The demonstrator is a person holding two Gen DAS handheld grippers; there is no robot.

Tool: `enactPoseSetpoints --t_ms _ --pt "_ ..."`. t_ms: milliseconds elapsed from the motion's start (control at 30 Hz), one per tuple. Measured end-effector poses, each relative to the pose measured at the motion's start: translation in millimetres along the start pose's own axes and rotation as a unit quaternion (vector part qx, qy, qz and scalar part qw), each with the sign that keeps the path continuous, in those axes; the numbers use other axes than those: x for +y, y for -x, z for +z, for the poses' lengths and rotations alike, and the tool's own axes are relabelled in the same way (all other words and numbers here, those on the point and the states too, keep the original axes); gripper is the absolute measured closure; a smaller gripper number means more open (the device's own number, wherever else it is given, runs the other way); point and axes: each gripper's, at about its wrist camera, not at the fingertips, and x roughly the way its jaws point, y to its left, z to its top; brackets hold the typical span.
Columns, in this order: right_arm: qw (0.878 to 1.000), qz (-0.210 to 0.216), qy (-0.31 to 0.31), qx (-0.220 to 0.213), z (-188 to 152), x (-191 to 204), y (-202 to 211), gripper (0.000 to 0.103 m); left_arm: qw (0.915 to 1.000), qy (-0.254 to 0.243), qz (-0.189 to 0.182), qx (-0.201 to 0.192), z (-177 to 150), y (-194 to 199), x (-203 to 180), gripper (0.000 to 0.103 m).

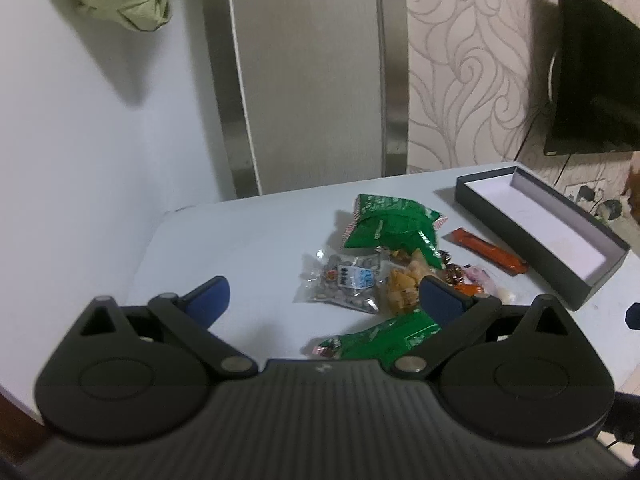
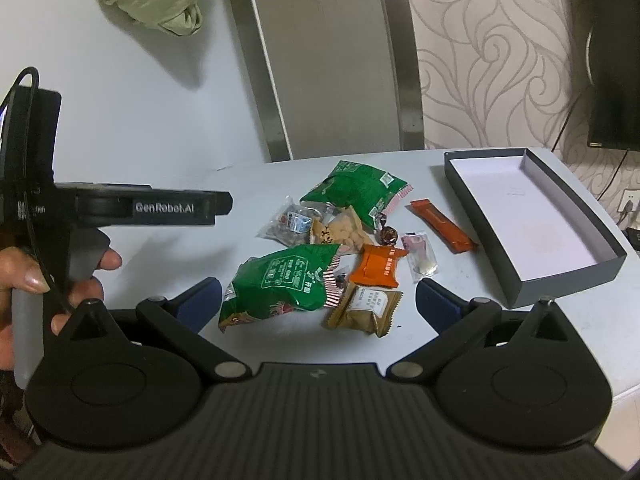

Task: Organize snacks
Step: 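Move the left tool toward the large green snack bag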

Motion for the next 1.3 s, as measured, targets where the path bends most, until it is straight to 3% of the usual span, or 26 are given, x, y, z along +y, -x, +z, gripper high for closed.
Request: enactPoseSetpoints --t_ms 233,533,833,1300 --pt "0.999 -0.026 -0.014 -0.019 0.7 -10.4 11.0 0.0 0.9995 0.018 -0.012 -0.022 -0.9 2.7 -4.3 0.0" --pt "0.996 -0.063 -0.032 -0.046 4.1 -28.0 27.9 0.0 0.999 0.022 -0.033 -0.019 -0.1 -0.5 -11.2 0.0" --pt "0.997 -0.067 -0.033 -0.035 0.9 -27.7 25.7 0.0 0.9984 0.007 -0.053 -0.015 -7.4 -2.1 -15.8 0.0" --pt "0.998 -0.057 -0.031 -0.026 -0.1 -17.7 13.0 0.0 0.9987 0.009 -0.049 -0.008 -8.8 -5.4 -5.5 0.0"
